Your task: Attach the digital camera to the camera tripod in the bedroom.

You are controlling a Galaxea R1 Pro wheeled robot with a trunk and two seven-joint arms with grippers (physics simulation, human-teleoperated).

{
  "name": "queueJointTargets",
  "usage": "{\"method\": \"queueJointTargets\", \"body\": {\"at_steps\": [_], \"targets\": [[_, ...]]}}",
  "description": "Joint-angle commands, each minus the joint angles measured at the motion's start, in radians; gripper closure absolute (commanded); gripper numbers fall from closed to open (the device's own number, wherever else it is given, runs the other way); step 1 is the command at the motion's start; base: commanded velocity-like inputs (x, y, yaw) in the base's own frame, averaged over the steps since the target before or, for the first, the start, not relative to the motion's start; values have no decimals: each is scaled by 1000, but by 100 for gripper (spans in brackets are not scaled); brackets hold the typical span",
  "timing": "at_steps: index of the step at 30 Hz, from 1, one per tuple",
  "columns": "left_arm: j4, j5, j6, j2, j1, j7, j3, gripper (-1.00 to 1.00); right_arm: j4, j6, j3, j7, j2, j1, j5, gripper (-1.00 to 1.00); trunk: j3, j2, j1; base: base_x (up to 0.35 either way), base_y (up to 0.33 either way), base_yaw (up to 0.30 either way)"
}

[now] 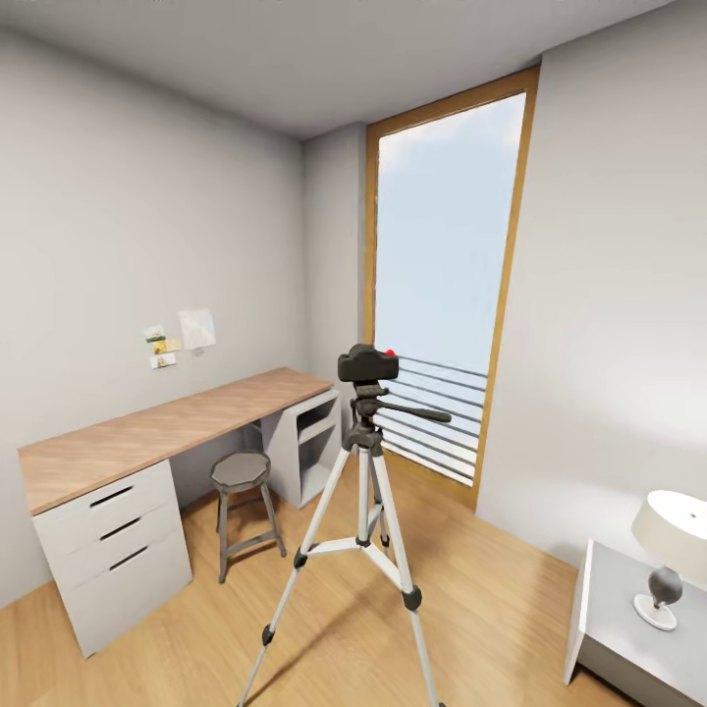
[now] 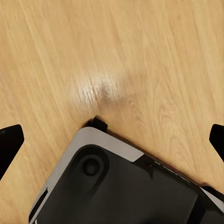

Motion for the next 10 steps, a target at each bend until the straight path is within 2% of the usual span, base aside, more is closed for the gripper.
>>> {"method": "queueJointTargets", "body": {"at_steps": [1, 10], "targets": [[-1, 7, -1, 0, 0, 3, -8, -100, 3, -5, -2, 1, 0, -1, 9, -100, 0, -1, 0, 0, 0, 0], [-1, 7, -1, 0, 0, 3, -8, -100, 3, -3, -2, 1, -1, -1, 10, -100, 0, -1, 0, 0, 0, 0]]}}
